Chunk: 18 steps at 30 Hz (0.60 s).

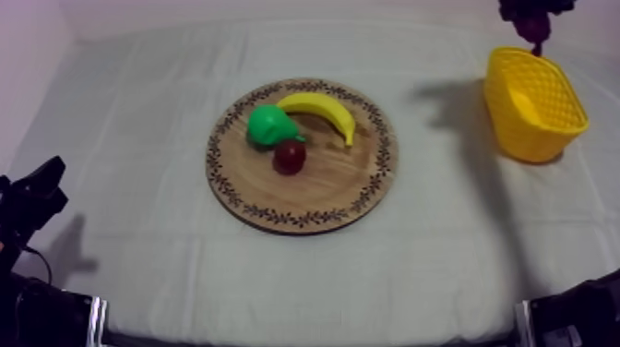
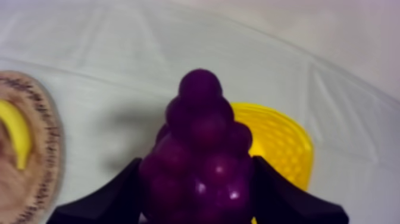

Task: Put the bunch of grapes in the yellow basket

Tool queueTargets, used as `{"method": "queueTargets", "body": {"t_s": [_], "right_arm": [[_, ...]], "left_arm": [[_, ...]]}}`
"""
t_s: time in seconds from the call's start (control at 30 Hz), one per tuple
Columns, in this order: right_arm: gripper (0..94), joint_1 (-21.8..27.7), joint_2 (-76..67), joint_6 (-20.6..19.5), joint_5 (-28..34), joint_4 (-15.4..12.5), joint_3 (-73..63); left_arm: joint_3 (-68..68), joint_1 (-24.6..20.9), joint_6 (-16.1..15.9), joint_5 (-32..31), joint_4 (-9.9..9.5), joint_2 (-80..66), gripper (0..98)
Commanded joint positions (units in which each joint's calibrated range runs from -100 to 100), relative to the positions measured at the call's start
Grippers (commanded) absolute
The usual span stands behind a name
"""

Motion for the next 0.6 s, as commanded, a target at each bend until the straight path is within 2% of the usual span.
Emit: {"method": "queueTargets", "body": {"t_s": [0.0,0.23,0.57], "right_arm": [[32.4,4.28,0.43,2.74,-2.90,-0.62,0.94],[33.3,8.93,3.96,5.83,-10.16,-2.14,5.88],[36.0,9.81,13.50,4.92,-12.14,-3.44,10.73]], "left_arm": [[-0.01,-0.01,0.01,0.00,0.00,0.00,0.1],[-0.01,-0.01,0.01,0.00,0.00,0.00,0.1],[-0.01,-0.01,0.01,0.00,0.00,0.00,0.1]]}}
